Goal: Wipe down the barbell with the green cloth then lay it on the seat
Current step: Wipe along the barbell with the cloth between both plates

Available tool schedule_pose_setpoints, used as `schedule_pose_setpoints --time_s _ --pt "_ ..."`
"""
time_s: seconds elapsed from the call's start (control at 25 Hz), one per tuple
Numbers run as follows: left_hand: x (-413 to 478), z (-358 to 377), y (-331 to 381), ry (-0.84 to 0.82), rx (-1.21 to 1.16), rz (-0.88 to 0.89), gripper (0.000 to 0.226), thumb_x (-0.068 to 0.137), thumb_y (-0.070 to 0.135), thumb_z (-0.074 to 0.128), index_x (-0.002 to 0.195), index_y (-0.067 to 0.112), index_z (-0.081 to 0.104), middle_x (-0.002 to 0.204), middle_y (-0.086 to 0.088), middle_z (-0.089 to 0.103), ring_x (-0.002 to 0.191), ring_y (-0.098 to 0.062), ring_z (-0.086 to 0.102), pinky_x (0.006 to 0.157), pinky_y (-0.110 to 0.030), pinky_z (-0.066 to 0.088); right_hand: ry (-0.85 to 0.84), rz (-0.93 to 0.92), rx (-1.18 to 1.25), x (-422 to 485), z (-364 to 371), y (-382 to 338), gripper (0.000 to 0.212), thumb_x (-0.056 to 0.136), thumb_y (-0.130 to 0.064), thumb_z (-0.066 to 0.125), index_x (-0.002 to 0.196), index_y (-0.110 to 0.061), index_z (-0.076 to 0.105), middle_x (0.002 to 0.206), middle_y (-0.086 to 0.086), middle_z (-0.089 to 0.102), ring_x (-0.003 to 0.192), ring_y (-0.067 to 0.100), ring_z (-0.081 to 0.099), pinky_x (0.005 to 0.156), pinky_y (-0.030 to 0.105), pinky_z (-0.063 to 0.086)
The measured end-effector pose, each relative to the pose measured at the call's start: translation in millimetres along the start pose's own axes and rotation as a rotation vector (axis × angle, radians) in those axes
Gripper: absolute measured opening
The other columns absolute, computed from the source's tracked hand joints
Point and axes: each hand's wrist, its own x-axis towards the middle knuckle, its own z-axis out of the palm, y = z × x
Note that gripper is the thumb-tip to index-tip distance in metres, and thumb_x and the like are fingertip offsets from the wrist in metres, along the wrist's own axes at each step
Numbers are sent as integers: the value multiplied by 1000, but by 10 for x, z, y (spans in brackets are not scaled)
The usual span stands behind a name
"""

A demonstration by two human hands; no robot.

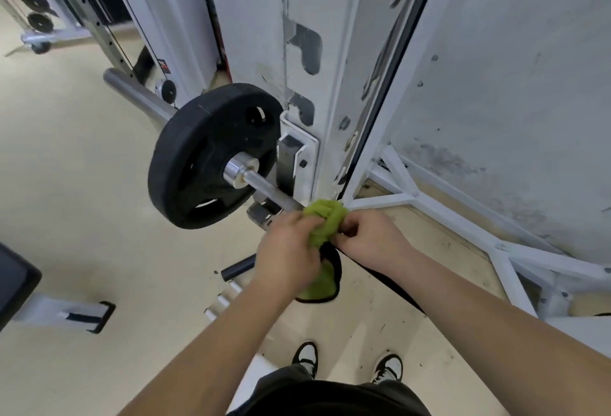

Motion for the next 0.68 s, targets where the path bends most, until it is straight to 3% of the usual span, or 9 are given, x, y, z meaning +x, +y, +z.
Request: schedule_pose_setpoints --time_s 0.08,0.2,0.28,0.36,0.44,0.52,0.68 --pt "152 -286 -89 151 -36 -140 45 71 10 68 115 15 74 103 -11 71 96 -35 64 83 -37 52 22 -11 -33 48 4 -75 27 86 -43 72 76 -18 69 69 -2 66 69 21 62 64 34 50" --pt "388 -497 -243 321 -50 -276 43 78 17 68 120 17 61 101 0 68 91 -23 59 79 -35 48 23 -28 -82 128 24 -175 18 88 -42 70 90 -24 73 80 -5 69 75 19 66 67 32 53" --pt "524 -422 -364 263 6 -383 43 82 18 65 123 14 53 98 -11 66 90 -33 59 74 -41 49 1 -40 -123 148 74 -211 18 88 -37 70 85 -20 75 76 2 71 73 22 68 63 33 53" --pt "558 -273 -438 154 148 -403 33 86 20 61 117 8 57 97 -24 63 92 -42 57 74 -45 47 23 -46 -196 154 132 -230 23 90 -36 69 78 -16 74 71 5 68 69 25 65 53 29 44" --pt "533 -237 -465 86 228 -367 26 87 24 60 108 8 61 97 -23 62 95 -42 55 72 -42 44 36 -35 -260 169 138 -257 25 90 -35 68 76 -15 73 68 4 66 66 24 62 49 25 35" --pt "539 -349 -532 32 267 -272 25 86 29 62 105 13 63 96 -17 62 97 -39 55 69 -40 46 42 -24 -291 208 142 -285 23 88 -30 68 73 -13 69 65 4 63 65 25 60 50 25 36" --pt "772 -536 -720 14 381 -257 36 86 34 66 119 21 66 98 -12 63 99 -38 59 70 -41 52 73 -33 -377 216 187 -339 22 87 -24 62 67 -15 59 60 -1 49 60 23 52 48 23 30"
